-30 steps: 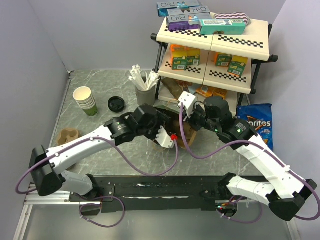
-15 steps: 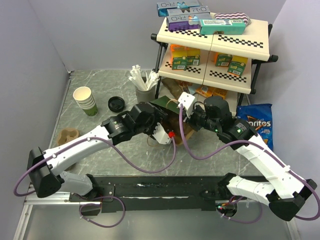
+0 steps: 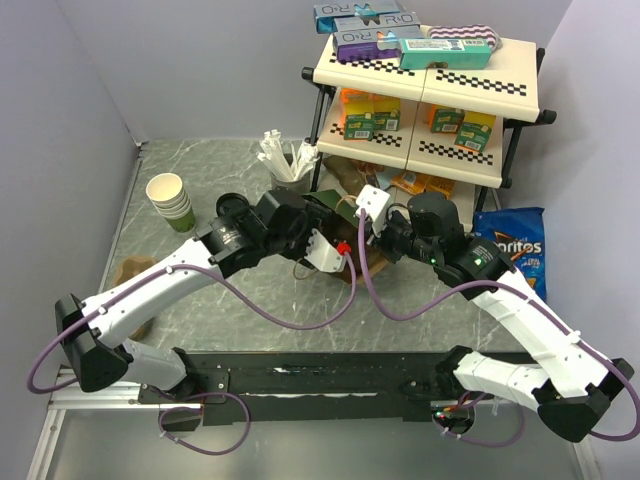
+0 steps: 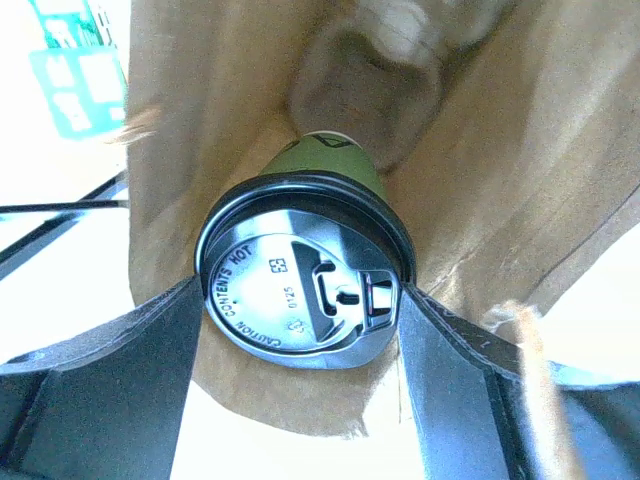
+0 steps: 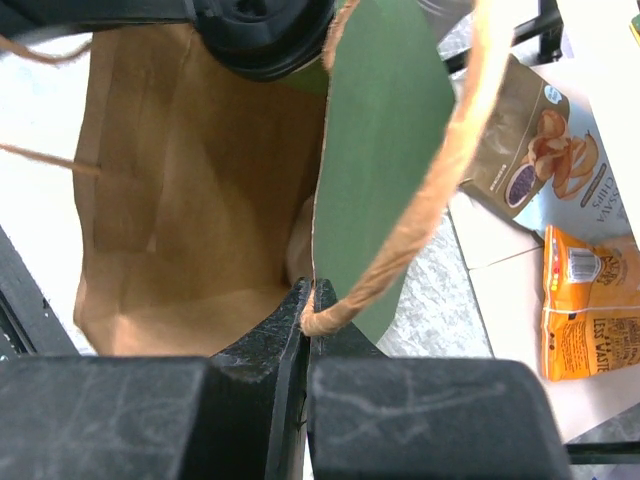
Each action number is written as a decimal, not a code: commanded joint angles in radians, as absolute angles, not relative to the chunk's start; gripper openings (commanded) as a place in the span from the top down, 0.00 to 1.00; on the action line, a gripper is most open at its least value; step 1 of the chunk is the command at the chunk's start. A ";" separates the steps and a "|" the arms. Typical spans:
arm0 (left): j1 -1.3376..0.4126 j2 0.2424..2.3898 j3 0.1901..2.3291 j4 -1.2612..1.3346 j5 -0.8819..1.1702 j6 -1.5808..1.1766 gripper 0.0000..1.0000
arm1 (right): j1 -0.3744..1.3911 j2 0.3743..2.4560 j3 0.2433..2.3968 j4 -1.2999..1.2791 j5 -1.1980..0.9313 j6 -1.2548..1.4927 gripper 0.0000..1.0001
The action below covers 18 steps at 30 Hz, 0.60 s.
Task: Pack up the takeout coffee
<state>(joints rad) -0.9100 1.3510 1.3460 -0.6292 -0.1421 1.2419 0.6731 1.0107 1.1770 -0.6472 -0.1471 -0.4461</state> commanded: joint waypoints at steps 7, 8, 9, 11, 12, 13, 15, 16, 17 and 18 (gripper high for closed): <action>-0.933 1.393 1.451 -0.802 0.046 0.944 0.99 | 0.653 1.046 1.310 -0.678 -0.129 -0.466 0.64; -0.933 1.399 1.457 -0.805 0.046 0.919 0.99 | 0.653 1.048 1.324 -0.683 -0.124 -0.465 0.52; -0.934 1.411 1.462 -0.810 0.048 0.910 0.99 | 0.652 1.051 1.337 -0.690 -0.123 -0.466 0.47; -0.934 1.420 1.476 -0.815 0.043 0.882 0.99 | 0.649 1.049 1.382 -0.704 -0.112 -0.462 0.36; -0.933 1.428 1.480 -0.818 0.041 0.874 0.99 | 0.649 1.039 1.396 -0.706 -0.109 -0.460 0.34; -0.934 1.434 1.492 -0.819 0.038 0.867 0.99 | 0.649 1.032 1.413 -0.698 -0.107 -0.463 0.31; -0.934 1.448 1.511 -0.828 0.038 0.830 0.99 | 0.650 0.996 1.422 -0.683 -0.103 -0.463 0.26; -0.933 1.454 1.535 -0.836 0.044 0.818 0.99 | 0.649 0.980 1.422 -0.680 -0.113 -0.468 0.26; -0.933 1.460 1.549 -0.851 0.048 0.789 0.99 | 0.650 0.967 1.419 -0.673 -0.156 -0.477 0.27; -0.933 1.469 1.560 -0.857 0.046 0.776 0.99 | 0.650 0.935 1.414 -0.675 -0.182 -0.480 0.27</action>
